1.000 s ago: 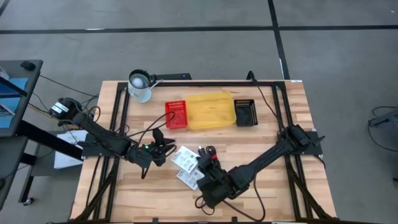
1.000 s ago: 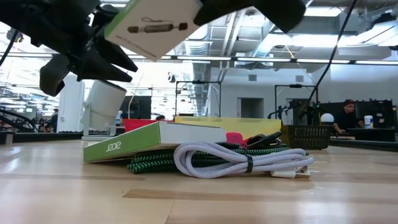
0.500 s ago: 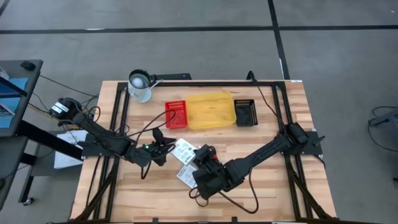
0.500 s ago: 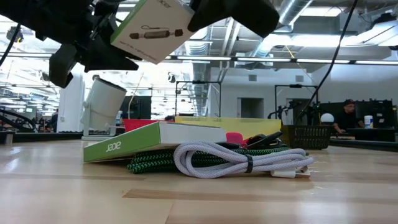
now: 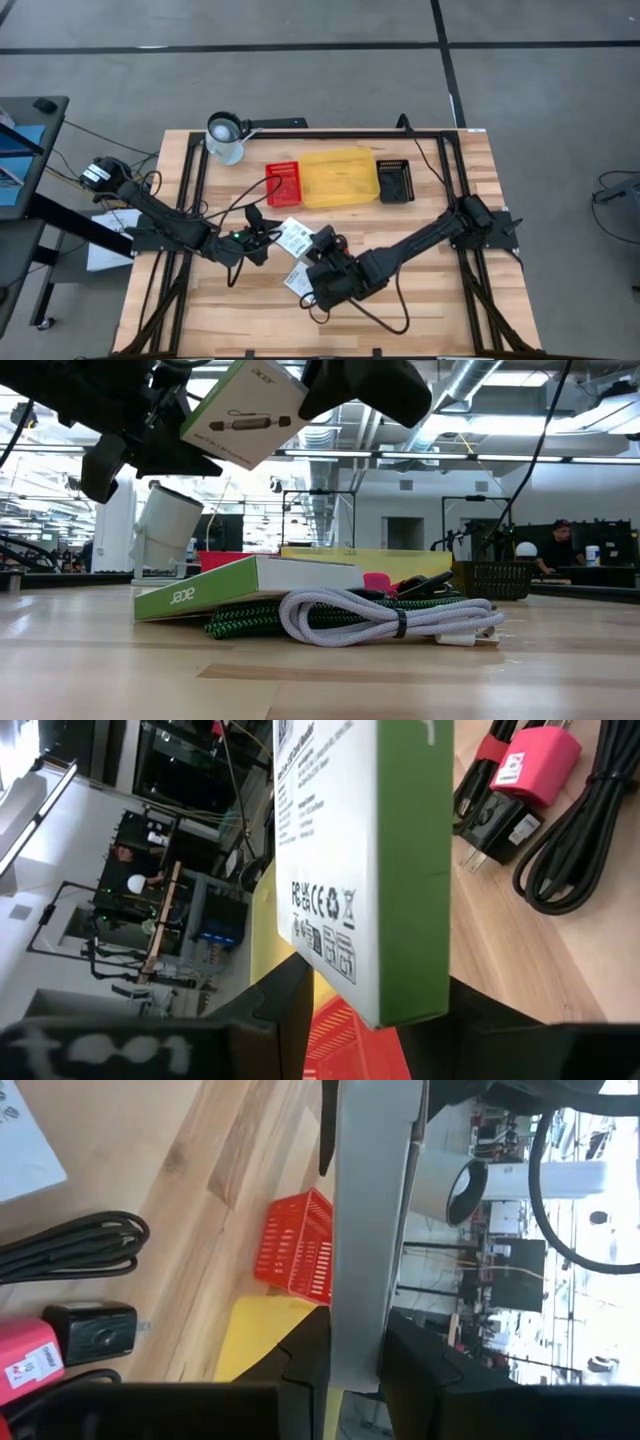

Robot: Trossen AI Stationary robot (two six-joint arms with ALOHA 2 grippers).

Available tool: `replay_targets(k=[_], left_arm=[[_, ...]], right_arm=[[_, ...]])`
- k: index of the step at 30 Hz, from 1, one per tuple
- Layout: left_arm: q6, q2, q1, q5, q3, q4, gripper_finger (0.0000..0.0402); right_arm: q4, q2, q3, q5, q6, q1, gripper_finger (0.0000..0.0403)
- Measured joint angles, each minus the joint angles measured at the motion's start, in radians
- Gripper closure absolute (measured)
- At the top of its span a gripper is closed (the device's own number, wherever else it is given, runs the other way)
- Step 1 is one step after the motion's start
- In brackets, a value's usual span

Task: Pick and place items into bin
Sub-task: Put the top white card reader box into the red bin

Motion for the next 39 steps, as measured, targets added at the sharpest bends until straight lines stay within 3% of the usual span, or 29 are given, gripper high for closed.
replay_targets(k=[6, 12, 23, 39], left_arm=[[-0.005, 0.0, 0.0, -0.004, -0.001, 0.0, 0.0282], [-0.005, 0.0, 0.0, -0.083, -0.001, 0.022, 0.0282], [-0.005, 0.0, -0.001, -0.138, 0.0, 0.026, 0.0282], [-0.004, 0.0, -0.002, -0.154, 0.005, 0.027, 0.0282]], right_arm=[[0.014, -0.001, 0.0, 0.0, -0.003, -0.015, 0.0337], [0.036, -0.002, 0.0, 0.007, -0.016, -0.025, 0.0337], [0.048, -0.002, 0.0, 0.005, -0.008, -0.025, 0.0337], [0.042, 0.001, 0.0, -0.042, 0.079, -0.025, 0.0337]])
